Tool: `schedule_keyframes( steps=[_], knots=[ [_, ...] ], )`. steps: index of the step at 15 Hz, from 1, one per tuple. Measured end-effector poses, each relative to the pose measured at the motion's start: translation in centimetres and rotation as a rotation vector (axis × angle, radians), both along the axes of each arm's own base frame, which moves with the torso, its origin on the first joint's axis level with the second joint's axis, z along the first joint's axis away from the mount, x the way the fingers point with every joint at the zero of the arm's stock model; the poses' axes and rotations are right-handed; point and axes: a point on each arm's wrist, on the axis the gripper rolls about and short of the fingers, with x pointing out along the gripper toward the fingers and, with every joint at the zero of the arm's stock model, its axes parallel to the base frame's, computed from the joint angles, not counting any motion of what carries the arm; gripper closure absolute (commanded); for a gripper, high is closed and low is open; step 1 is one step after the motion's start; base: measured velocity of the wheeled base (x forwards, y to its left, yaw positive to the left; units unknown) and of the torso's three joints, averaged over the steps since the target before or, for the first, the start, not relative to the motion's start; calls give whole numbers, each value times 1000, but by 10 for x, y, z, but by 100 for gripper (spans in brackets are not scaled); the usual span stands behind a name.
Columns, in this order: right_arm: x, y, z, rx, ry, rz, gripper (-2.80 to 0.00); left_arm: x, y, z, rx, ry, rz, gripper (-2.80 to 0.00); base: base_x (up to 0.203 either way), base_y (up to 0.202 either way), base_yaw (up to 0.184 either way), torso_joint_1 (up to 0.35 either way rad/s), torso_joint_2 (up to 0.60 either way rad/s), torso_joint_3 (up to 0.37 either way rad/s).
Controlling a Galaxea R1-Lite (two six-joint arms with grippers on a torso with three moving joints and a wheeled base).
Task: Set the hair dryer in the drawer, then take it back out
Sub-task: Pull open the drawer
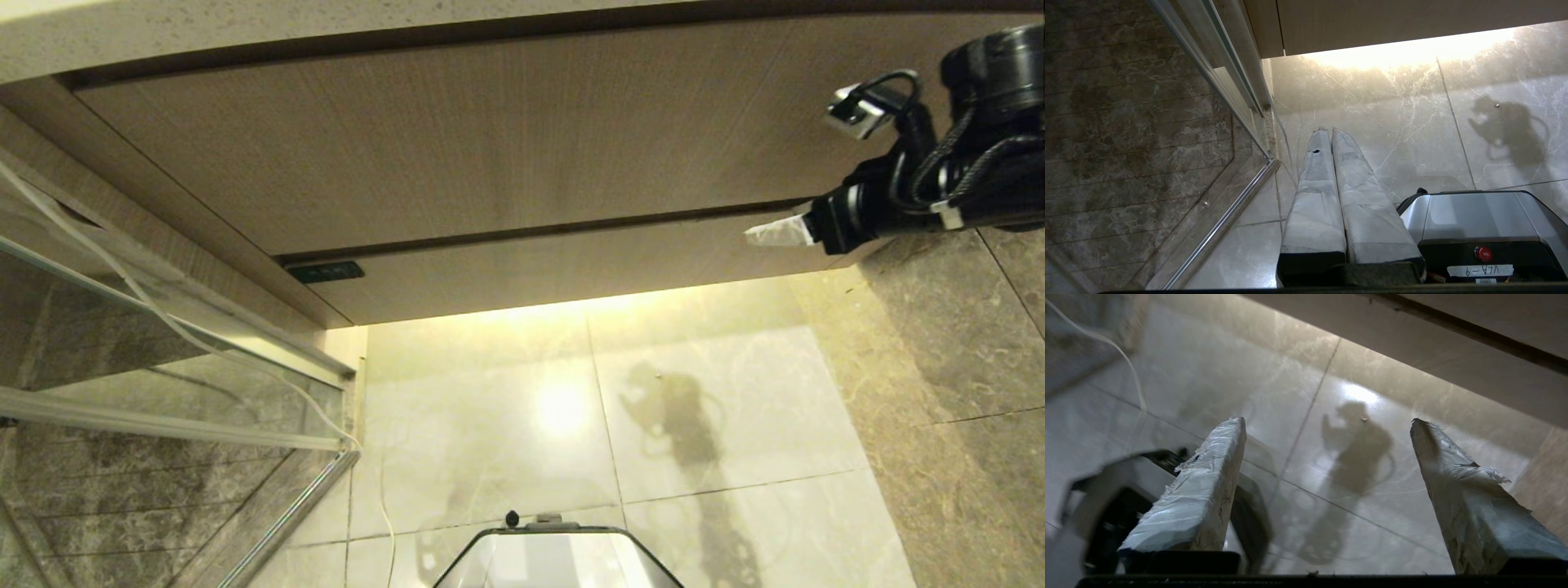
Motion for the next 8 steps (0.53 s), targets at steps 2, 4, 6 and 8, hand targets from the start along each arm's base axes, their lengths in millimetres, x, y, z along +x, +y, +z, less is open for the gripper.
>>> schedule_keyframes(
  steps=[2,4,6,8],
  knots=[
    [23,3,-22,-50,37,25,-280,0,0,0,0,0,-1,0,0,0,0,0,0,0],
    [40,5,-34,-80,-2,61,-280,0,0,0,0,0,-1,0,0,0,0,0,0,0],
    [55,5,-46,-106,-44,86,-280,0,0,0,0,0,-1,0,0,0,0,0,0,0],
    [62,5,-55,-121,-65,139,-280,0,0,0,0,0,0,0,0,0,0,0,0,0]
  ],
)
